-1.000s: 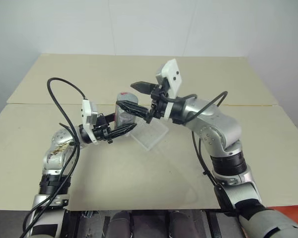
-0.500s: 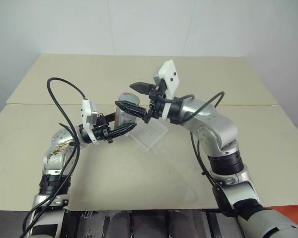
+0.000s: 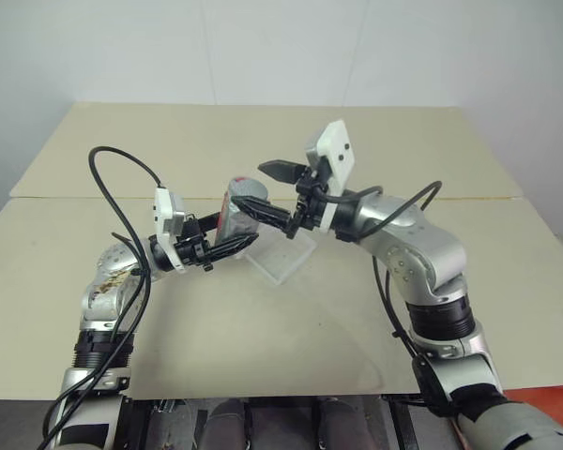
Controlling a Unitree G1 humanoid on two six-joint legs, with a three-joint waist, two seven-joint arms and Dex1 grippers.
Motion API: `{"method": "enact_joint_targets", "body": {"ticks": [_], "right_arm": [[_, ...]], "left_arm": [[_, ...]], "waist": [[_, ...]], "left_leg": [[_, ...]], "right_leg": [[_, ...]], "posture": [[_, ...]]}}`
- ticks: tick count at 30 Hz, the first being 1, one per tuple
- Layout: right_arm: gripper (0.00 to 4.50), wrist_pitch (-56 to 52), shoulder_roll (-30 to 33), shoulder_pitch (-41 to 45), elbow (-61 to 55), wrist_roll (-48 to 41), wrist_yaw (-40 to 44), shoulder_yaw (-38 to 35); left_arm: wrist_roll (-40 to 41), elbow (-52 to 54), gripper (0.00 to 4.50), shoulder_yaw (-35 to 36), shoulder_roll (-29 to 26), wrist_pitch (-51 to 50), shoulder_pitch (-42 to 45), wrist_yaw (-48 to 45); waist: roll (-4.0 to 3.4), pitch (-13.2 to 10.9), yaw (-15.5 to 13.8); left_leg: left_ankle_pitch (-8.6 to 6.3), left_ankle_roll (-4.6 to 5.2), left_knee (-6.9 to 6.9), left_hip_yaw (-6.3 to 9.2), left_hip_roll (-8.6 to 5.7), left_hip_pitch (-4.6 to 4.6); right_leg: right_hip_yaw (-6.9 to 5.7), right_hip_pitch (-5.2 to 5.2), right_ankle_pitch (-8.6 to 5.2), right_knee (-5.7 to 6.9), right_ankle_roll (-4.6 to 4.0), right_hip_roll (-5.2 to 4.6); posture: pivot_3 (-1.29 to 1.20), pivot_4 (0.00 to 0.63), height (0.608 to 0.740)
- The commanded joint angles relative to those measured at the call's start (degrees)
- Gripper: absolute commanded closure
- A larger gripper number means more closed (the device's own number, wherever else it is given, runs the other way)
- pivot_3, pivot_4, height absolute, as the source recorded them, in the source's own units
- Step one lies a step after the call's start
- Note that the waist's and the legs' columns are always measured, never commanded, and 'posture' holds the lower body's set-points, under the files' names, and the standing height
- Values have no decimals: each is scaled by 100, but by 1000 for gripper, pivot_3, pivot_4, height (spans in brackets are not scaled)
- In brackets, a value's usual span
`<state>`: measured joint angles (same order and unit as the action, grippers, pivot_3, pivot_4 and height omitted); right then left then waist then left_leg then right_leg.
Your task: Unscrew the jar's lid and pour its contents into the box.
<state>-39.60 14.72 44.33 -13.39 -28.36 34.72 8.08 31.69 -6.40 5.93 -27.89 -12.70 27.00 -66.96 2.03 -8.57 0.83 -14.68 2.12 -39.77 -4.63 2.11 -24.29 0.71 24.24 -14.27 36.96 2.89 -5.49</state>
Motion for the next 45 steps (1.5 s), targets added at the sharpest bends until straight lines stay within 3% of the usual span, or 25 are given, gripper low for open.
{"method": "enact_joint_targets", "body": {"ticks": [1,22,30,45], "right_arm": [[55,-52,82,-6,-295,-114,-32,-230],[55,-139,315,-209,-507,-436,124,-365],[55,-501,31,-148,-499,-1315,46,-782],[55,-524,-262,428,-186,-1407,-47,-651]], "left_arm": [[121,245,2106,115,-69,38,55,-22],[114,214,2106,106,-67,35,73,-23],[407,300,2106,206,37,40,-20,-204],[667,318,2106,262,150,9,-107,-222]], "waist": [[0,0,0],[0,0,-1],[0,0,1],[0,0,1]], "left_leg": [[0,0,0,0,0,0],[0,0,0,0,0,0],[-1,1,0,1,1,1],[0,1,0,1,1,1]], "right_leg": [[0,0,0,0,0,0],[0,-1,0,-1,0,0],[0,-1,0,-1,0,0],[0,0,0,0,0,0]], "posture": [[0,150,740],[0,150,740],[0,150,740],[0,150,740]]}}
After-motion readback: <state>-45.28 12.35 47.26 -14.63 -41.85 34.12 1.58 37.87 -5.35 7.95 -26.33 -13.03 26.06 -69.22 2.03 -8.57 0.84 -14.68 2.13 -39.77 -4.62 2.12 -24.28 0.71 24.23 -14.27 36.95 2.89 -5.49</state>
